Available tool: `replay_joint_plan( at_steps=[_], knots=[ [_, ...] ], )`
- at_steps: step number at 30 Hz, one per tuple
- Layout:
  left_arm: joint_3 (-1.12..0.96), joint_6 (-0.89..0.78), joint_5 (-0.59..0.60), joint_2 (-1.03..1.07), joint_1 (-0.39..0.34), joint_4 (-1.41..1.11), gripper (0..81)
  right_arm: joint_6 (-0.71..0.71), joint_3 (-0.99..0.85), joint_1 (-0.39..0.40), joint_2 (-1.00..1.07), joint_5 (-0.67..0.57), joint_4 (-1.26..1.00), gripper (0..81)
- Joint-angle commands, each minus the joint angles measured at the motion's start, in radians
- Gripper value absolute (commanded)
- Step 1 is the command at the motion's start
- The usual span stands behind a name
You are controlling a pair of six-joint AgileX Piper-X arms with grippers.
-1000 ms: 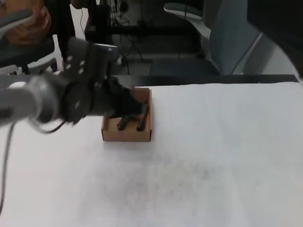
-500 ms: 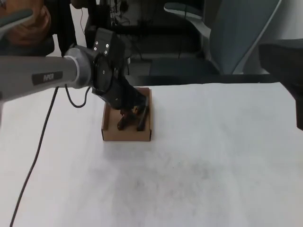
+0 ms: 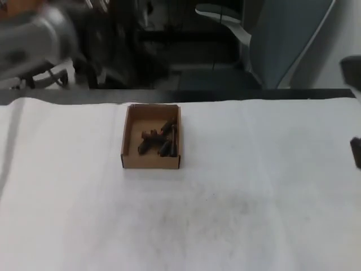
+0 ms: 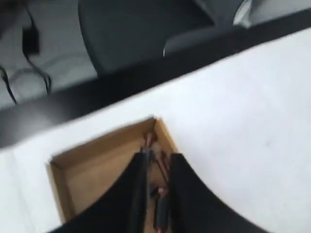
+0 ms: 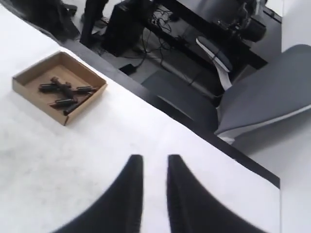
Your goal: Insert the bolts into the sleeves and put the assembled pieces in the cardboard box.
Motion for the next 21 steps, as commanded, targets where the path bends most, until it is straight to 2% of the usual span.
replay_joint_plan(
  at_steps=[1, 6, 12, 17, 21],
  knots=[
    [-0.008, 0.095, -0.006, -0.182, 0.004, 0.015, 1.3, 0.017, -0.003, -0.069, -0.026, -0.002, -0.003, 0.1],
    [0.071, 0.127, -0.066, -0.502, 0.063, 0.018, 1.7, 0.036, 0.004, -0.153, -0.157, -0.036, -0.037, 0.6],
    [0.313, 0.136, -0.068, -0.913, 0.269, 0.1, 1.7, 0.091, 0.139, -0.174, -0.409, -0.123, -0.054, 0.6],
    [0.514, 0.071, 0.091, -1.214, 0.418, 0.103, 1.7, 0.123, 0.402, -0.174, -0.552, -0.217, -0.289, 0.6],
    [0.657, -0.025, 0.187, -1.371, 0.481, 0.103, 1.7, 0.148, 0.664, -0.174, -0.526, -0.279, -0.509, 0.6]
  ],
)
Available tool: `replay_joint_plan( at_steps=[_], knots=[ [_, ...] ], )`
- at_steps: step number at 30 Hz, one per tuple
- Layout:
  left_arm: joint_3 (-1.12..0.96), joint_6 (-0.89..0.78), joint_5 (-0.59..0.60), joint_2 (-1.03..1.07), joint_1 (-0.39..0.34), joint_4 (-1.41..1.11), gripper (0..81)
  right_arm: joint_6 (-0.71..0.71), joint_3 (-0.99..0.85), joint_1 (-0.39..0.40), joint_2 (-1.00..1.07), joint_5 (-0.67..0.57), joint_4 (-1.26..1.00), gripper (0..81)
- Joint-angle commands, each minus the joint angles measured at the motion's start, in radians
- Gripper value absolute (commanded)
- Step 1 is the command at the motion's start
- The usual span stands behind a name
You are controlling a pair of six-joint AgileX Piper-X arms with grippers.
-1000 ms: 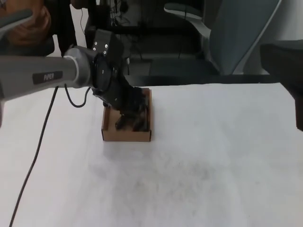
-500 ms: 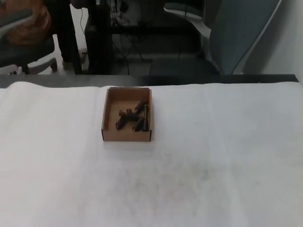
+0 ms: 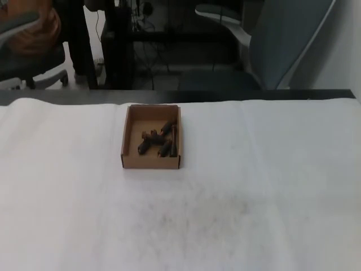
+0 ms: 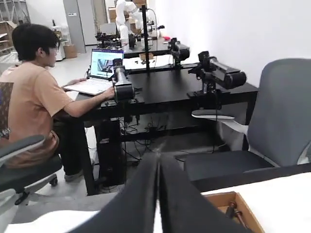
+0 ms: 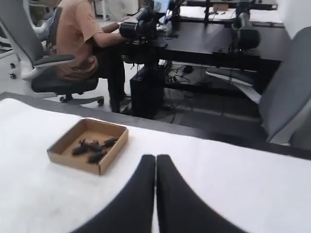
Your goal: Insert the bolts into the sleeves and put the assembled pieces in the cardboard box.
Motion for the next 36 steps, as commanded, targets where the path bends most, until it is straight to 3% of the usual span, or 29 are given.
replay_joint_plan(
  at_steps=[1, 6, 10, 15, 18, 21, 24, 27, 32, 36],
  knots=[
    [0.09, -0.057, 0.098, -0.071, 0.034, 0.005, 1.7, 0.052, 0.205, -0.004, 0.038, -0.058, -0.201, 0.6],
    [0.225, -0.047, 0.161, -0.097, 0.037, 0.042, 1.7, 0.121, 0.379, -0.04, 0.104, -0.073, -0.37, 0.6],
    [0.271, -0.063, 0.155, -0.095, 0.037, 0.121, 1.7, 0.058, 0.412, -0.138, 0.106, -0.057, -0.334, 0.6],
    [0.271, -0.024, 0.155, -0.116, 0.037, 0.153, 1.7, 0.035, 0.425, -0.334, 0.106, -0.134, -0.291, 0.6],
    [0.271, -0.01, 0.142, -0.137, 0.037, 0.151, 1.7, 0.016, 0.463, -0.475, 0.106, -0.293, -0.329, 0.6],
    [0.271, -0.002, 0.134, -0.165, 0.037, 0.151, 1.7, 0.08, 0.511, -0.615, 0.106, -0.421, -0.412, 0.6],
    [0.284, 0.007, 0.036, -0.175, 0.037, 0.157, 1.7, 0.186, 0.523, -0.727, 0.114, -0.501, -0.369, 0.6],
    [0.346, 0.016, 0.046, -0.175, 0.037, 0.151, 1.7, 0.192, 0.523, -0.766, 0.114, -0.543, -0.265, 0.6],
    [0.517, 0.001, 0.071, -0.172, 0.037, 0.024, 1.7, 0.149, 0.573, -0.766, 0.114, -0.53, -0.244, 0.6],
    [0.633, -0.258, 0.081, -0.17, 0.035, -0.264, 1.7, 0.107, 0.67, -0.766, 0.114, -0.53, -0.299, 0.6]
  ],
)
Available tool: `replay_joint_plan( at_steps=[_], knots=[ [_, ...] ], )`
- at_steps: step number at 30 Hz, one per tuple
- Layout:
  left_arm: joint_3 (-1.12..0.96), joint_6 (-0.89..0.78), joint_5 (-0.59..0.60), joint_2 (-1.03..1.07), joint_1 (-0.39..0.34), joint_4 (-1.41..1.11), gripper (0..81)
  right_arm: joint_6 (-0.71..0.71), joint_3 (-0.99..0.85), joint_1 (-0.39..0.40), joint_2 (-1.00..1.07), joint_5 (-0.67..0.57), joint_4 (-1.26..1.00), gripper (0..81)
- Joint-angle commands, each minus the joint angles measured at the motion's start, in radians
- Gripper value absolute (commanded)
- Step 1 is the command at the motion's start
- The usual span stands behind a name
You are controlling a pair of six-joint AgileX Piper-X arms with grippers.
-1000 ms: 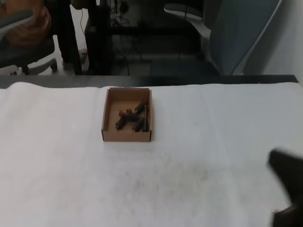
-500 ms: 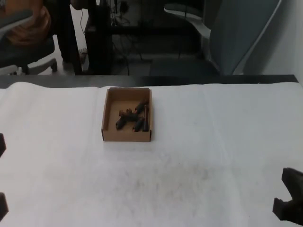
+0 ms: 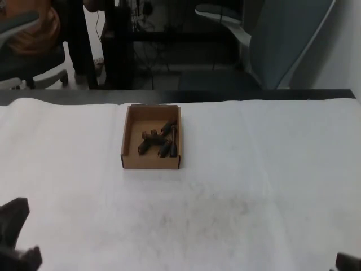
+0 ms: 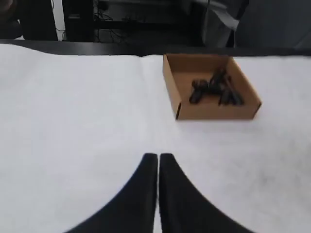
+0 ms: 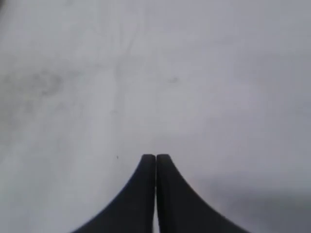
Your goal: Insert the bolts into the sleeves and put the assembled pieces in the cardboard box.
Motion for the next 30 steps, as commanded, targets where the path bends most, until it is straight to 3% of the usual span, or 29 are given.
replay_joint_plan(
  at_steps=[1, 6, 30],
  knots=[
    [0.062, -0.126, 0.011, -0.005, 0.001, -0.201, 1.7, -0.024, 0.074, -0.006, 0.003, 0.0, -0.079, 0.6],
    [0.171, 0.018, -0.033, -0.005, 0.001, -0.222, 1.7, -0.02, 0.079, -0.006, 0.004, 0.017, -0.166, 0.6],
    [0.195, 0.015, -0.011, -0.005, 0.001, -0.149, 1.7, -0.015, 0.079, -0.006, 0.004, 0.017, -0.176, 0.6]
  ],
)
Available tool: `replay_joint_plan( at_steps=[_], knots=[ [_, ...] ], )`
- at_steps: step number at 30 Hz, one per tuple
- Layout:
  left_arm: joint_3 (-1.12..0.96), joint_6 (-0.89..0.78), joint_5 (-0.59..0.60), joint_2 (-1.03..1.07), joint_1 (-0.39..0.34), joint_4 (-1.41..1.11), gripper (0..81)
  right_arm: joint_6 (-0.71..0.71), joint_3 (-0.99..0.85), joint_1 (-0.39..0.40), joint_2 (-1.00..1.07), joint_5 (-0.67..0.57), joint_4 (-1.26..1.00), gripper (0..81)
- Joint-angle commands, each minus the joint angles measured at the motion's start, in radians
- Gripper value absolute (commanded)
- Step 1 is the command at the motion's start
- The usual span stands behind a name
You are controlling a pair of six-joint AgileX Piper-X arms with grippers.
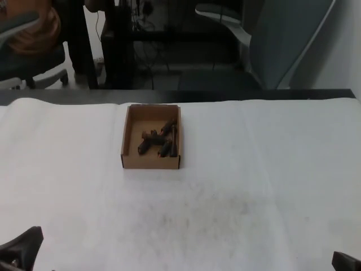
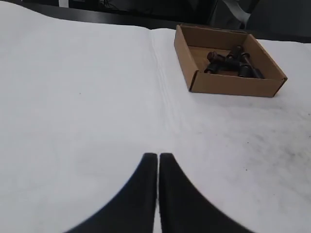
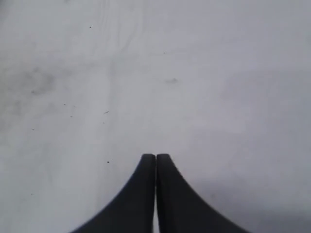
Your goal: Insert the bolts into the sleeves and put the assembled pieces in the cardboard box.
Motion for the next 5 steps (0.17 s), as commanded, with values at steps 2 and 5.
replay_joint_plan(
  at_steps=[2, 5],
  knots=[
    [-0.008, 0.0, 0.007, -0.006, 0.001, -0.005, 1.7, -0.001, -0.009, -0.006, 0.003, 0.001, -0.01, 0.6],
    [-0.008, 0.0, 0.007, -0.006, 0.001, -0.005, 1.7, -0.001, -0.009, -0.006, 0.003, 0.001, -0.01, 0.6]
  ],
)
